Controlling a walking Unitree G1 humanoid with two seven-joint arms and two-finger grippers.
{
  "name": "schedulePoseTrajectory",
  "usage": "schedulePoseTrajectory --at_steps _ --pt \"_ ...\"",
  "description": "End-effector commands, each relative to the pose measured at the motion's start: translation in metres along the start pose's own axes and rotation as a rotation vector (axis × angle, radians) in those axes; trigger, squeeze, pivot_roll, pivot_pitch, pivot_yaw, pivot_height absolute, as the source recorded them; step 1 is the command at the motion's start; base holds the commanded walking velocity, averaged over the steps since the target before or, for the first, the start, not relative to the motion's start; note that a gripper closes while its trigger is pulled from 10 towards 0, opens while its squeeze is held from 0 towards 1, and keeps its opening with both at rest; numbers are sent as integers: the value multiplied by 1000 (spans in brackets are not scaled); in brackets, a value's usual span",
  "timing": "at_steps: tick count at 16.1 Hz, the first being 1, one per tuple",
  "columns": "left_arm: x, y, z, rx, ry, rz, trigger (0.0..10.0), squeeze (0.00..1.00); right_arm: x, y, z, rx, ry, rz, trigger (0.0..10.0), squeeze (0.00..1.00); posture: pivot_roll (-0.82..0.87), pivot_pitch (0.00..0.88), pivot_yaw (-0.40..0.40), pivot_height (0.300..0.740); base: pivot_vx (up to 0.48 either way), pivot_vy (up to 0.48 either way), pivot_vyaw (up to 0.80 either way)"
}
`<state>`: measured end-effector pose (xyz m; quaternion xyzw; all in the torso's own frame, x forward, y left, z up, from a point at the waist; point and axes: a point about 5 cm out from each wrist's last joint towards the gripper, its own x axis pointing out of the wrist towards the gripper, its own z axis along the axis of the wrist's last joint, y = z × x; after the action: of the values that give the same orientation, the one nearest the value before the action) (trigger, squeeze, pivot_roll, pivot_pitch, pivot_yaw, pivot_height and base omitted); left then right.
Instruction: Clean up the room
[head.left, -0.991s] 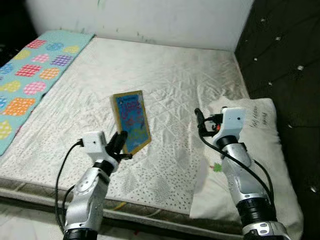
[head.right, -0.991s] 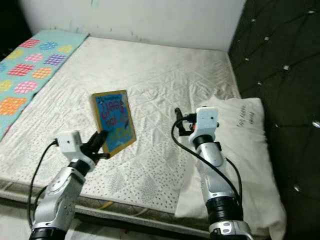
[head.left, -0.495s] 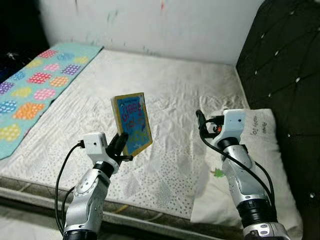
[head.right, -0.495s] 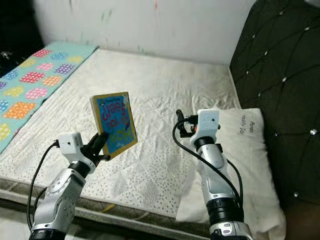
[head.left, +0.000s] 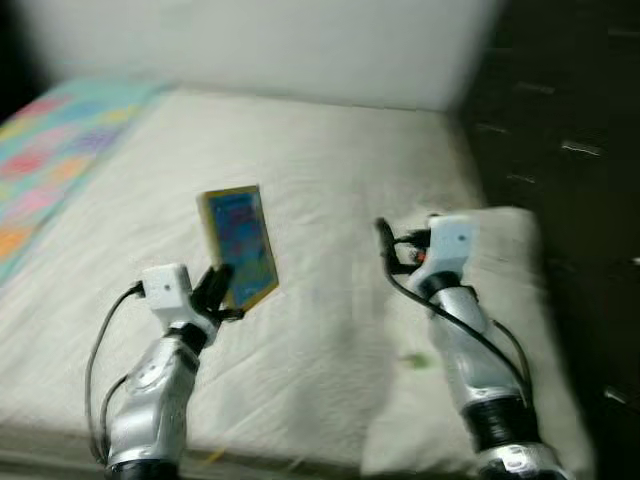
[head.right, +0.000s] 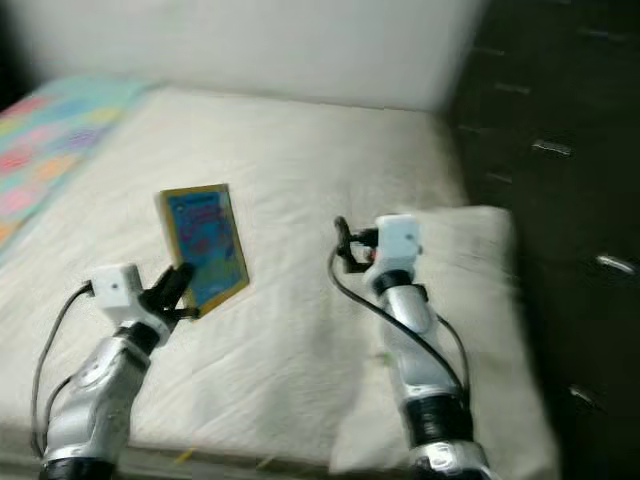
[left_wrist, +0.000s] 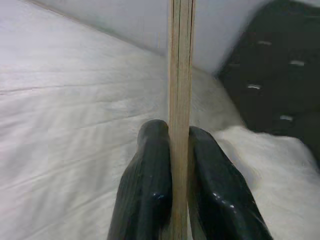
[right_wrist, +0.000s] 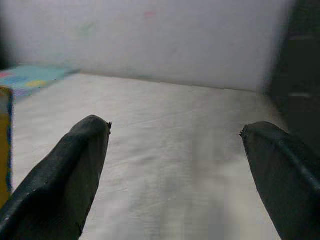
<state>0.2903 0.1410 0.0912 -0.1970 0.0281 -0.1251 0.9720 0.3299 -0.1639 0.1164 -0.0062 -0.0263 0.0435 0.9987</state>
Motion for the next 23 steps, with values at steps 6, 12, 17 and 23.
schedulePoseTrajectory --at_steps 6,12,17,23 --pt "-3 3 8 -3 -29 31 10000 0 -3 4 -3 11 7 9 10000 0 -79 17 -36 740 0 0 0" --pt "-5 5 7 -10 -24 41 10000 0 -2 4 -2 10 6 13 10000 0 -76 17 -37 740 0 0 0" --pt "-5 5 9 -27 -39 48 10000 0 -2 5 -2 10 10 19 10000 0 -77 23 -39 740 0 0 0" --pt "-7 7 10 -36 -42 75 10000 0 -2 5 -2 25 14 28 10000 0 -78 27 -42 740 0 0 0"
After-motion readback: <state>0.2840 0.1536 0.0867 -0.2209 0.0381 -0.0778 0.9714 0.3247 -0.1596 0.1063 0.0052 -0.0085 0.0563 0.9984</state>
